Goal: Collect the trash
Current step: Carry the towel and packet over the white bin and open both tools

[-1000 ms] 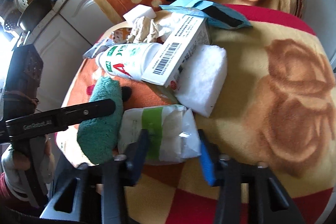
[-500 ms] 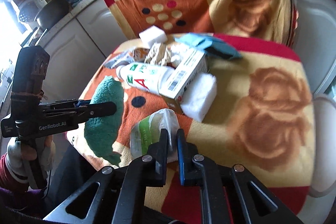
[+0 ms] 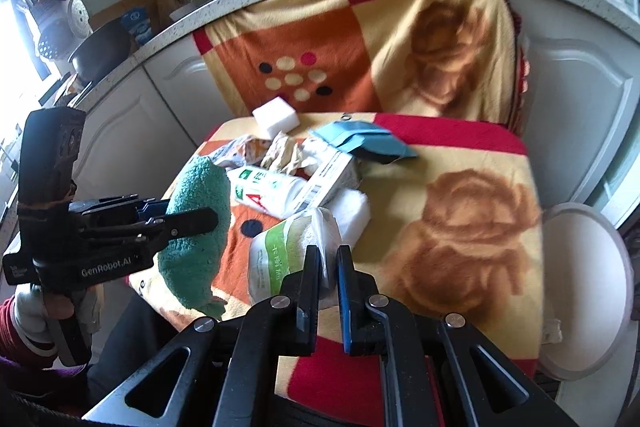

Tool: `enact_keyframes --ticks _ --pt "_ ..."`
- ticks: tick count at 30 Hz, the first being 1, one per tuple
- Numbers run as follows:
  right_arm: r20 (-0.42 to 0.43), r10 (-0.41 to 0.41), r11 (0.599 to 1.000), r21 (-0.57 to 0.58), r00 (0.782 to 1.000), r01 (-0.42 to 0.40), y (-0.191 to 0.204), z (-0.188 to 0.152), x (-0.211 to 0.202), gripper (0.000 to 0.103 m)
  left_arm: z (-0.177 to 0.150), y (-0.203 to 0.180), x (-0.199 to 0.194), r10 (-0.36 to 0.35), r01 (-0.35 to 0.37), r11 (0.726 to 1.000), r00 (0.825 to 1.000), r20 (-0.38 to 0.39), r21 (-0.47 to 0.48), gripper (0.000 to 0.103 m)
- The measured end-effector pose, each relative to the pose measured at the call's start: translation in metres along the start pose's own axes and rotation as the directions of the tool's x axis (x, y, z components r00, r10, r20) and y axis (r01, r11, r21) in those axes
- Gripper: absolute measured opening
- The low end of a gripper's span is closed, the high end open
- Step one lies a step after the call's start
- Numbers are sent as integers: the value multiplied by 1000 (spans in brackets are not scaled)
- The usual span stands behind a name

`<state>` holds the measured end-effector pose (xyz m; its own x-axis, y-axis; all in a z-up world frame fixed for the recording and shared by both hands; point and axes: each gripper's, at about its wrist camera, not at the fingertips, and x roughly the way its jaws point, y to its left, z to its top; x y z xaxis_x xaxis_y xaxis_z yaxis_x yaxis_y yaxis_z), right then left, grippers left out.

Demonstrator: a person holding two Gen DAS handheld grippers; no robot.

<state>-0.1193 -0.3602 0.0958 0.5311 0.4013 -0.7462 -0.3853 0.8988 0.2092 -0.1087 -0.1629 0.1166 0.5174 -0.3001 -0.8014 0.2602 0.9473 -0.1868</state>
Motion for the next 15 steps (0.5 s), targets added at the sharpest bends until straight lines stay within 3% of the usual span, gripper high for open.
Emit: enact_keyframes --ticks 15 --pt "62 -101 991 99 993 95 -53 -5 -41 8 23 -68 7 -45 41 988 999 24 150 26"
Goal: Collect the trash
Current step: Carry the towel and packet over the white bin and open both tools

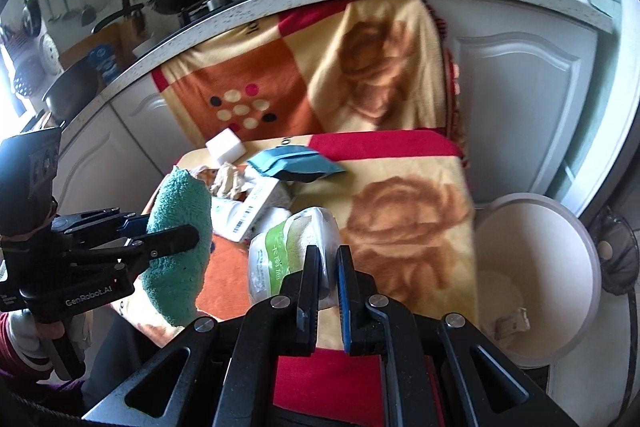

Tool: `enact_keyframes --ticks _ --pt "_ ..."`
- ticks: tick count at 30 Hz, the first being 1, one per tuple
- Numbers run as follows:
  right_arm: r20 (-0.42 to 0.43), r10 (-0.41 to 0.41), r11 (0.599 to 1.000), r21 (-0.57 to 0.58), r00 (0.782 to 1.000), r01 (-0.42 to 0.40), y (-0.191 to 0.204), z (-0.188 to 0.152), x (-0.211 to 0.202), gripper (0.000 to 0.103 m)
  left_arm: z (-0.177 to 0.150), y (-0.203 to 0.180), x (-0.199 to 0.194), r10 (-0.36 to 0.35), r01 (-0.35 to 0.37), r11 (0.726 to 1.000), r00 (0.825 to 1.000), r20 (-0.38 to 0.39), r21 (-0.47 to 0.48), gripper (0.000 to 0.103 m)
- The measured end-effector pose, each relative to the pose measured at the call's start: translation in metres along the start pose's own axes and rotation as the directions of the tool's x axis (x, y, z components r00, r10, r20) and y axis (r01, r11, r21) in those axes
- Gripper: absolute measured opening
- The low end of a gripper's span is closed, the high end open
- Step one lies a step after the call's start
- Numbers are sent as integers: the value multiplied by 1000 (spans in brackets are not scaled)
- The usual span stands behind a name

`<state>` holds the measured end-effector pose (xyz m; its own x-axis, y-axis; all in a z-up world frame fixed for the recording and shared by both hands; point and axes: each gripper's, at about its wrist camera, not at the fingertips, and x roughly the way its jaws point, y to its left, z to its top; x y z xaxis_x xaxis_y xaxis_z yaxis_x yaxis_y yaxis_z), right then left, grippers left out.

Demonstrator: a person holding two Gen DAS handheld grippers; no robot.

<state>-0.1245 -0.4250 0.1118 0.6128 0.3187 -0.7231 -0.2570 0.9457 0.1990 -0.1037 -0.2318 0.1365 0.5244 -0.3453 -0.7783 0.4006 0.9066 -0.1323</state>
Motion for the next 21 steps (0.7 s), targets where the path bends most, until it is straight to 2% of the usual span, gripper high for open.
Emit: enact_keyframes --ticks 21 --pt "16 -79 992 102 997 77 -60 -10 -20 8 34 -44 38 -45 47 995 999 -31 87 26"
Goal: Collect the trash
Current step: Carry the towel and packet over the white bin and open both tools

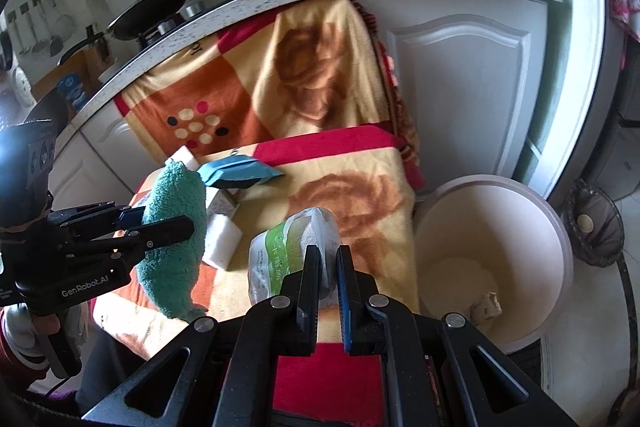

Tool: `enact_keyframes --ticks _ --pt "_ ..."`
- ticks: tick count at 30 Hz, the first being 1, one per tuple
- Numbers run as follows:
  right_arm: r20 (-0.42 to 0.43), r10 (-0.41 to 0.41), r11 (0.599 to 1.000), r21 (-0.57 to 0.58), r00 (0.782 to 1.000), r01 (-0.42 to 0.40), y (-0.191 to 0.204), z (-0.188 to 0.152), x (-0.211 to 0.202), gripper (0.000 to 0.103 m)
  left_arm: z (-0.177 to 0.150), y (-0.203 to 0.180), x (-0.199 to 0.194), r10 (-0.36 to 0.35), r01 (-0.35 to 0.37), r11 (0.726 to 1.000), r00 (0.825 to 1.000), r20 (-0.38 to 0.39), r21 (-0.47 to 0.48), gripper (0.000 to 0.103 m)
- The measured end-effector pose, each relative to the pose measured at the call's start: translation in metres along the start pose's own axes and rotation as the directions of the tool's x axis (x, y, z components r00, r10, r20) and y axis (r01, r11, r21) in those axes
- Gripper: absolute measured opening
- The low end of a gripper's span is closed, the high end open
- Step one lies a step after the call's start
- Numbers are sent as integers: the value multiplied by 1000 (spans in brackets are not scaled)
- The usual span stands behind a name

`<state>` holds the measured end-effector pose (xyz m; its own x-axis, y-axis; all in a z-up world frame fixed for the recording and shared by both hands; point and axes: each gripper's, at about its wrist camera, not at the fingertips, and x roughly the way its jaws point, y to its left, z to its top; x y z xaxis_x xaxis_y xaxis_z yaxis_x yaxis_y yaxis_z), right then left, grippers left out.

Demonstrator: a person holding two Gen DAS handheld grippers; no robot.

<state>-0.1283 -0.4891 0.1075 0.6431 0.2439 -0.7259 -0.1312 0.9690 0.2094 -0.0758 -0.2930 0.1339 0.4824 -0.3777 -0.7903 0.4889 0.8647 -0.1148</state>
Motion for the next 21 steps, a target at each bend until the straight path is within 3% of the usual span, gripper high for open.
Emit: enact_keyframes --ticks 21 --pt "-15 -206 966 157 979 205 -105 -11 -13 8 60 -76 68 -88 91 990 996 -27 104 26"
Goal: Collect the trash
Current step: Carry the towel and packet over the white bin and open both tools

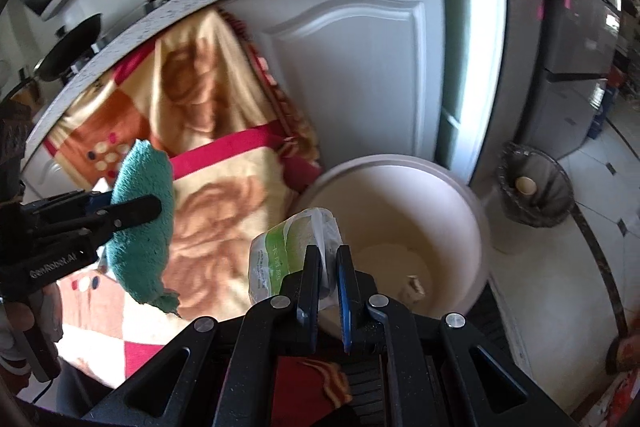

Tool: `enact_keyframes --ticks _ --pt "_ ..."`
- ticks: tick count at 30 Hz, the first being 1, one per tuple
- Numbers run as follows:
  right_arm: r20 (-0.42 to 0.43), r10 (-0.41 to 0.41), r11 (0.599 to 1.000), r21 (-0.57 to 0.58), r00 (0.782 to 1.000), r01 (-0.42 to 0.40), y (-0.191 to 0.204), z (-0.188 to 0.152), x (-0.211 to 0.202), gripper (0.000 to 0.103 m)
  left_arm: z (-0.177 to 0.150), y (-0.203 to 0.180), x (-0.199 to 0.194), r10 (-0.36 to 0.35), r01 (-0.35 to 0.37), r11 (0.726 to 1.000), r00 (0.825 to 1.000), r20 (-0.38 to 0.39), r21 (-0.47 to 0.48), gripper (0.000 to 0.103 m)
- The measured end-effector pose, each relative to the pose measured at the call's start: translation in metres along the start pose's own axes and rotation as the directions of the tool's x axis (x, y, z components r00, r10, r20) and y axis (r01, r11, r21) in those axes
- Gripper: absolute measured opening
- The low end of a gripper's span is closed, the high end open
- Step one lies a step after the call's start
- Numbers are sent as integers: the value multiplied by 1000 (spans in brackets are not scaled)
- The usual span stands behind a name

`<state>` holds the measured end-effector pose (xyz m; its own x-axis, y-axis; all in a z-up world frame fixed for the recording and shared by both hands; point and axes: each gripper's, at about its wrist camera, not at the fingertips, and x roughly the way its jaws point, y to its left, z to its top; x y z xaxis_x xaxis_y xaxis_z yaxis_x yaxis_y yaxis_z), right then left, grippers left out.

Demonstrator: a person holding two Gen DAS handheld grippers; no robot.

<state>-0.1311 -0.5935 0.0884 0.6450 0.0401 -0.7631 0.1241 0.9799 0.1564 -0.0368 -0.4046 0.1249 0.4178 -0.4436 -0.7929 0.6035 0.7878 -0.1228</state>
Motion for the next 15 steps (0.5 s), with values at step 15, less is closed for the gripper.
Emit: enact_keyframes --ticks 15 --pt "-77 -115 987 105 990 123 -52 -9 33 8 35 -31 73 -55 54 998 998 -40 -29 26"
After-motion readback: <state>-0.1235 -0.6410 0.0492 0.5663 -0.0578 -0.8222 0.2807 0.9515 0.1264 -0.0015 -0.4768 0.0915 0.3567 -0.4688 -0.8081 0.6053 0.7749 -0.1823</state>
